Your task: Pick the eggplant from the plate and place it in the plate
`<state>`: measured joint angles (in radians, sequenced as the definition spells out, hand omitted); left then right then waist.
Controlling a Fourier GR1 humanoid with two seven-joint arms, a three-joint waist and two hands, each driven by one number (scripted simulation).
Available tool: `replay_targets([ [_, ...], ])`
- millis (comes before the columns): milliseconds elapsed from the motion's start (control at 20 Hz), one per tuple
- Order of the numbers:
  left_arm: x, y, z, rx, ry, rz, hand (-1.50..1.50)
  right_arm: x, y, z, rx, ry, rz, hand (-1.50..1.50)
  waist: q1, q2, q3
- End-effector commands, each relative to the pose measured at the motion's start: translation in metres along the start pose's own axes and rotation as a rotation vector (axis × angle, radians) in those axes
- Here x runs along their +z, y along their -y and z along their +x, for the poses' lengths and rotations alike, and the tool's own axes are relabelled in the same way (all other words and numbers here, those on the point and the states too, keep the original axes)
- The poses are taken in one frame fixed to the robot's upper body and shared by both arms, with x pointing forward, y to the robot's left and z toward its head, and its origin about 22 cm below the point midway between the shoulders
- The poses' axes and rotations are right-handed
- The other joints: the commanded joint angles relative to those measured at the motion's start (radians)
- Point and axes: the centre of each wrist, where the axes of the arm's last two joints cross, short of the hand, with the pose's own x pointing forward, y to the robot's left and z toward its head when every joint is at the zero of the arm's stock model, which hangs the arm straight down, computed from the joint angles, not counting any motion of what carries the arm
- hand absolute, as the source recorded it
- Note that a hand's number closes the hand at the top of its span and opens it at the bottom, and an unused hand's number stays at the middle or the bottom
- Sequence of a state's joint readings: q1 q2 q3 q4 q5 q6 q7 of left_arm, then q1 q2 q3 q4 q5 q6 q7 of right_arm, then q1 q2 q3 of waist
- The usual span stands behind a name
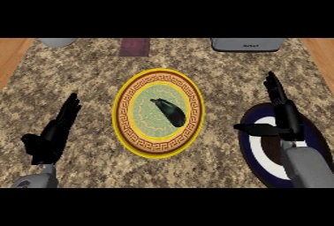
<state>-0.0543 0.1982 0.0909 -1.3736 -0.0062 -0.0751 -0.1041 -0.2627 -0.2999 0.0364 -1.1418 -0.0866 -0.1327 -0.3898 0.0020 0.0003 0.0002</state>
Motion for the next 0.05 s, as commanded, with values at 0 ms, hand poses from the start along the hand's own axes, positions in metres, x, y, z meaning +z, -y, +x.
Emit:
replay_targets([
  [0,0.0020,-0.0054,0.0070,0.017,-0.002,-0.019,0.00,0.0042,0.0112,-0.0222,0.028,0.024,-0.018,-1.50,0.002,0.000,0.000],
])
